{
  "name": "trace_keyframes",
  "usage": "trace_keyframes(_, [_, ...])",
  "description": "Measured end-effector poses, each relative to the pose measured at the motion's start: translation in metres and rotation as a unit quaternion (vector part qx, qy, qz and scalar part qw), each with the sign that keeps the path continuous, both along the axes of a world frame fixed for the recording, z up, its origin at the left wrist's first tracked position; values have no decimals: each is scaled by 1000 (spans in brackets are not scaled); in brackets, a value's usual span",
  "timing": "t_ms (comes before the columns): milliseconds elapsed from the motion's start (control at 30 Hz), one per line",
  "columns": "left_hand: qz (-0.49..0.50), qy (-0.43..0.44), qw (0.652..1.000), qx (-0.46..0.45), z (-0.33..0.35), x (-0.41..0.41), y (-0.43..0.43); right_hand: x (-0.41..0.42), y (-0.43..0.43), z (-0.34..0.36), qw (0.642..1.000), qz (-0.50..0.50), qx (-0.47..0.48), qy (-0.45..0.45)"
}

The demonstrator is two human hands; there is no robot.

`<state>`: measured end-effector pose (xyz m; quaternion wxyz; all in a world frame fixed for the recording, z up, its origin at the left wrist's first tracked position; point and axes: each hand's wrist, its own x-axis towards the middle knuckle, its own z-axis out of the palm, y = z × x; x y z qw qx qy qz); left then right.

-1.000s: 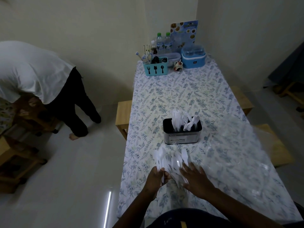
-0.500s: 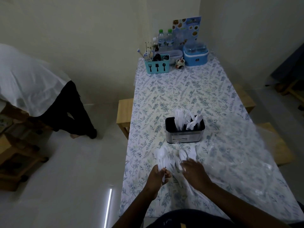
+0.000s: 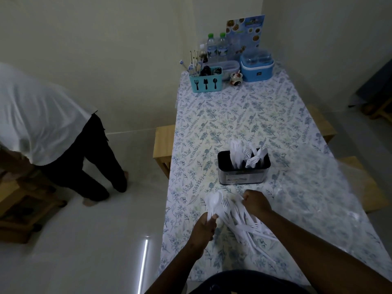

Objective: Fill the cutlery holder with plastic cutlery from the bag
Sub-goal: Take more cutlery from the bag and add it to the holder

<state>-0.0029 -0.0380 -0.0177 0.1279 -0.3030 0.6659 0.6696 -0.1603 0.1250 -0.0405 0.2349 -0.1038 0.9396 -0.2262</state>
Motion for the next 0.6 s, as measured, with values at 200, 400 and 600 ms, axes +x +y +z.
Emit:
trace_keyframes(200, [36,23,994,105,2,-5,3,6,8,28,961,-185,-204,8])
trace_keyframes(400, [16,-25,992,123,5,-15,17,26,10,46,890,-249,-365,-118])
trace_keyframes(600, [-53,-20,991,119,9,-17,23,43,4,39,846,-306,-397,-181])
